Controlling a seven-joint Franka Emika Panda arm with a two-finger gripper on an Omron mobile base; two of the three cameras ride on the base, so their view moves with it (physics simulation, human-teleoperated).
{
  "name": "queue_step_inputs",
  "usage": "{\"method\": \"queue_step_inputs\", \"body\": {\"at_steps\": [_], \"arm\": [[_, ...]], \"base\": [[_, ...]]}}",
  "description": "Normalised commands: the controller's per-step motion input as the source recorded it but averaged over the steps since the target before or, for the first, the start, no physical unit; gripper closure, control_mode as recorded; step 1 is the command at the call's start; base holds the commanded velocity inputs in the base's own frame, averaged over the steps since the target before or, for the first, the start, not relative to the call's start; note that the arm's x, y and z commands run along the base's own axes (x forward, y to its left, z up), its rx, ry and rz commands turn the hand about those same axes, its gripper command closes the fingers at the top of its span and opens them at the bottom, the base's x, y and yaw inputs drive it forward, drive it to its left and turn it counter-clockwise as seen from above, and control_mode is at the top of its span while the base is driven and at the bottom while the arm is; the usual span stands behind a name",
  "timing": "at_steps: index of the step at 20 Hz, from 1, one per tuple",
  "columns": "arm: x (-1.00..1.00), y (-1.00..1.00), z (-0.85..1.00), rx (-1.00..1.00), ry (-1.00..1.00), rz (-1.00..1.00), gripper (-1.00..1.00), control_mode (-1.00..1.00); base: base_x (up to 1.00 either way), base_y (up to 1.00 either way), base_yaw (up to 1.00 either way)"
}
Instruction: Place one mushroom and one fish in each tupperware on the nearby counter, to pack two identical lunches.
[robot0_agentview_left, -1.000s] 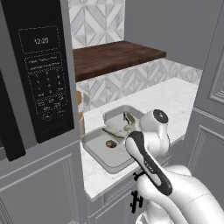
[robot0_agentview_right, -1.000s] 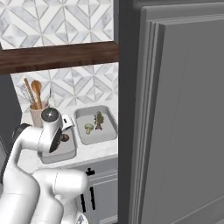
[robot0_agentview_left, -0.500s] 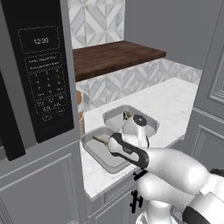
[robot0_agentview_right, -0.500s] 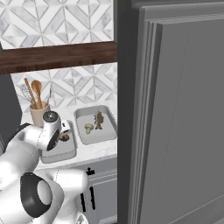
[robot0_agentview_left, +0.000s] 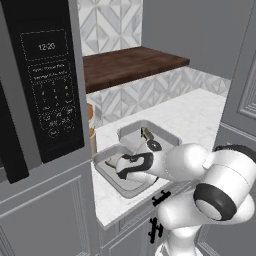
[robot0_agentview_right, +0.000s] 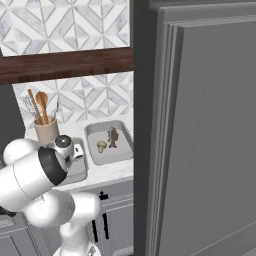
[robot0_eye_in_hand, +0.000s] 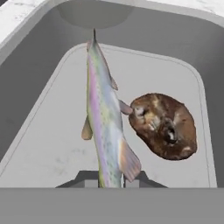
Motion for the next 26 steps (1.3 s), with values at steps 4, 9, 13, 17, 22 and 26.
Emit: {"method": "queue_step_inputs", "body": {"at_steps": [4,9,13,17,22,26], "arm": [[0.03,0.03,0.00,0.00,0.00,0.00,-1.00,-1.00],[0.00,0.00,0.30,0.00,0.00,-0.04,-1.00,-1.00],[0.01,0.11,0.38,0.00,0.00,-0.04,-1.00,-1.00],[0.34,0.30,0.04,-0.03,0.04,-0.03,-1.00,-1.00],[0.49,0.11,-0.66,-0.14,0.19,-0.09,-1.00,-1.00],[-0.08,0.04,-0.35,-0.10,0.19,-0.11,-1.00,-1.00]], "base": [[0.00,0.00,0.00],[0.00,0.00,0.00],[0.00,0.00,0.00],[0.00,0.00,0.00],[0.00,0.00,0.00],[0.00,0.00,0.00]]}}
